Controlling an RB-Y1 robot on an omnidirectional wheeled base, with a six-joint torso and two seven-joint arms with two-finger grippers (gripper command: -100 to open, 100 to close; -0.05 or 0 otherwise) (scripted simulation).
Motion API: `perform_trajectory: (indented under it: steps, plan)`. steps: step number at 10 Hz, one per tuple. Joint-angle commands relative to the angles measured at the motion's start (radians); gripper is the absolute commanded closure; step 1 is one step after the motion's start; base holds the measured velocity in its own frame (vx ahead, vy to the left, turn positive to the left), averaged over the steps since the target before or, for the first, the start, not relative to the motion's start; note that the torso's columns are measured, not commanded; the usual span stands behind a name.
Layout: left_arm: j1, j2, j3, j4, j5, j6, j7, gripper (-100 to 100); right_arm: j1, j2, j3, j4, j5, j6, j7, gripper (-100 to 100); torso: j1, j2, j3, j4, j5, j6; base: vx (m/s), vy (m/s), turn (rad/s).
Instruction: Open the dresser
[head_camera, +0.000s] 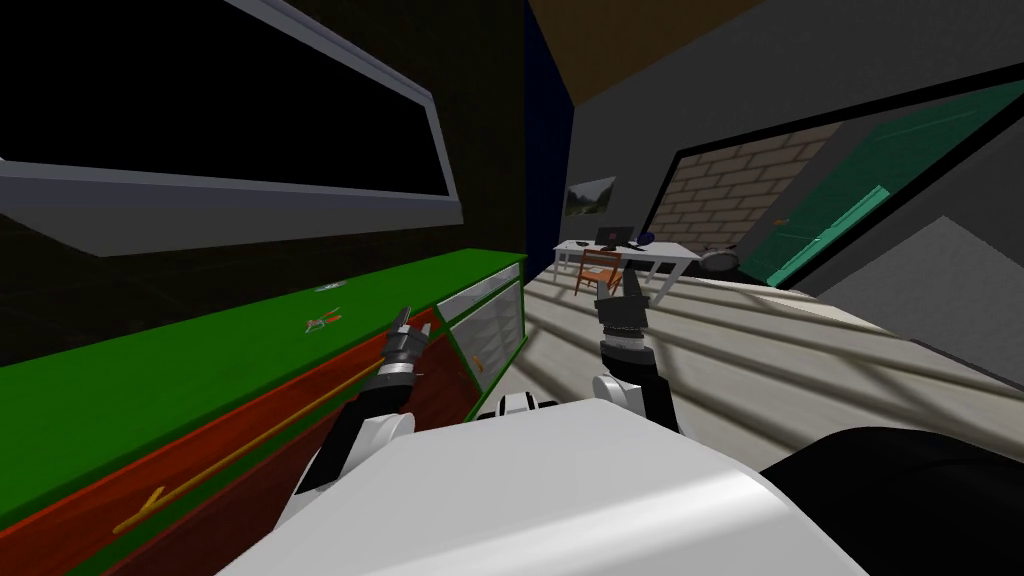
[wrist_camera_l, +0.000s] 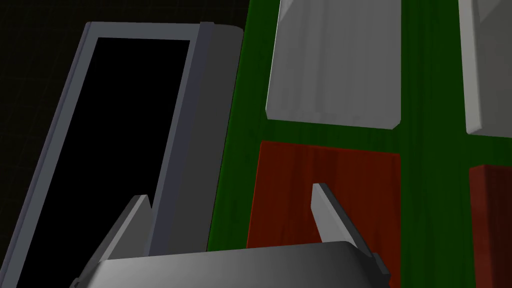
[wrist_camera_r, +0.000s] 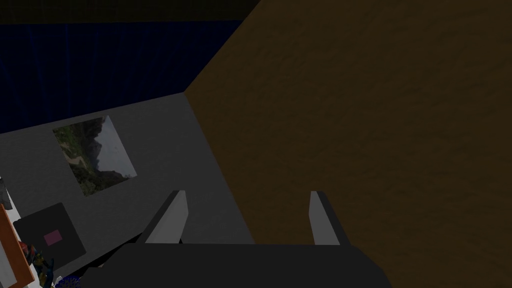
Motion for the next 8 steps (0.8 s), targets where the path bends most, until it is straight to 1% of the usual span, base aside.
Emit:
perform_trajectory:
  steps: [1, 7, 8]
  plan:
    - [0.002, -0.009, -0.001, -0.014, 0.01, 0.071, 0.005, -100, 0.0, 0.0, 0.0, 0.0, 0.0, 0.0, 0.0, 0, 0.001, 0.002, 0.001, 0.001, 0.0, -0.001, 0.061, -0.069, -0.013]
    - [0.011, -0.009, -0.004, -0.039, 0.035, 0.235, 0.017, -100, 0.0, 0.0, 0.0, 0.0, 0.0, 0.0, 0.0, 0, -0.001, 0.007, 0.004, 0.002, -0.001, -0.002, 0.071, -0.085, -0.005]
    - [0.011, -0.009, -0.004, -0.039, 0.035, 0.243, 0.017, -100, 0.0, 0.0, 0.0, 0.0, 0.0, 0.0, 0.0, 0, -0.001, 0.006, 0.004, 0.002, -0.001, -0.002, 0.048, -0.052, 0.001]
